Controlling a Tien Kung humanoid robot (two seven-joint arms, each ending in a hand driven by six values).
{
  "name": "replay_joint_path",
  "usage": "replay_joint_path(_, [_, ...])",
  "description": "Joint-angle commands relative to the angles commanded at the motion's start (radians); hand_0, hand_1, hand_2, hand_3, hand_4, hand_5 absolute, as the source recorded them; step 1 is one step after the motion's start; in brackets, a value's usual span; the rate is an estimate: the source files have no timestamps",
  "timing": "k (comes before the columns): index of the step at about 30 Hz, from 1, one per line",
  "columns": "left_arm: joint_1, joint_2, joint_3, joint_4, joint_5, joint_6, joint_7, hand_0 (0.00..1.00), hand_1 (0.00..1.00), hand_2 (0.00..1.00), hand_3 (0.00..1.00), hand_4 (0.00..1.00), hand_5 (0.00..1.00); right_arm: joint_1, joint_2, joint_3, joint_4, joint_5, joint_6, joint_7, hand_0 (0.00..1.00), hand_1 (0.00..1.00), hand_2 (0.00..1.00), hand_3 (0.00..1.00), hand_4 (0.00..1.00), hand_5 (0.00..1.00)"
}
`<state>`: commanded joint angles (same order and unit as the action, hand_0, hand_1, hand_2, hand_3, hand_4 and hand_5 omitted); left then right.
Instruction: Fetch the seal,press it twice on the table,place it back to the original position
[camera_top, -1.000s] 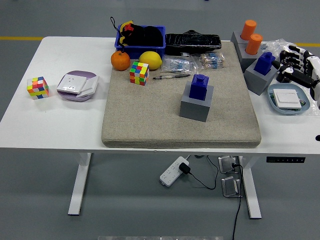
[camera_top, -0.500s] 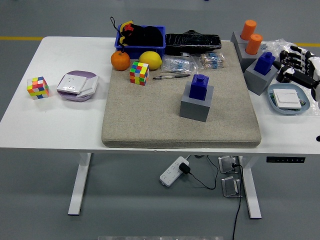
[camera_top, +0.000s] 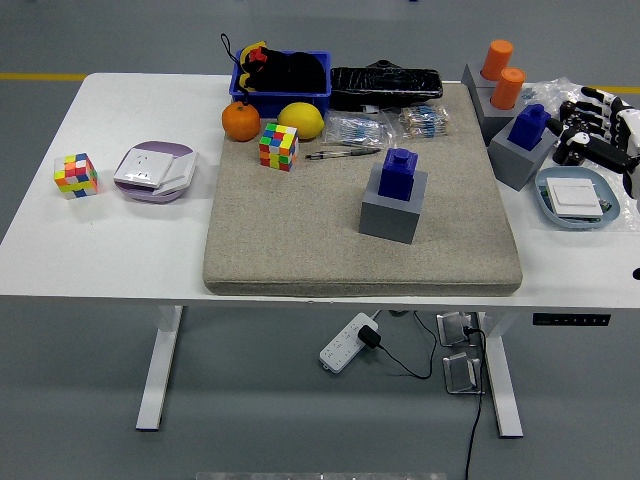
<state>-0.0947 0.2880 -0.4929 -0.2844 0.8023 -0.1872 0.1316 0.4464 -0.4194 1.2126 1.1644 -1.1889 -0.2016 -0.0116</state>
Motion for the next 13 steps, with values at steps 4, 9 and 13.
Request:
replay_joint_path(4, [0.001, -0.001, 0.001, 0.001, 0.000, 0.000, 0.001, 0.826, 0.794, 0.758, 0.812, 0.731, 0.318, 0.001, 0.000, 0.002, 0.002, -0.001, 0.000, -0.001, 0.912, 0.867, 0.859, 0.896, 0.998, 0.459])
replay_joint_path(9, [0.000, -0.001, -0.002, 0.000, 0.002, 0.000, 0.000, 0.826, 0.794, 0.758, 0.812, 0.730, 0.319, -0.003, -0.002, 0.005, 0.003, -0.001, 0.001, -0.003, 0.912, 0.866, 0.859, 0.896, 0.998, 0.457])
replay_joint_path(13, [0.001, -0.001, -0.004, 0.001, 0.003, 0.002, 0.001, 0.826, 0.794, 0.758, 0.812, 0.730, 0.319, -0.006, -0.001, 0.010, 0.007, -0.003, 0.000, -0.003, 0.912, 0.866, 0.859, 0.896, 0.998, 0.457])
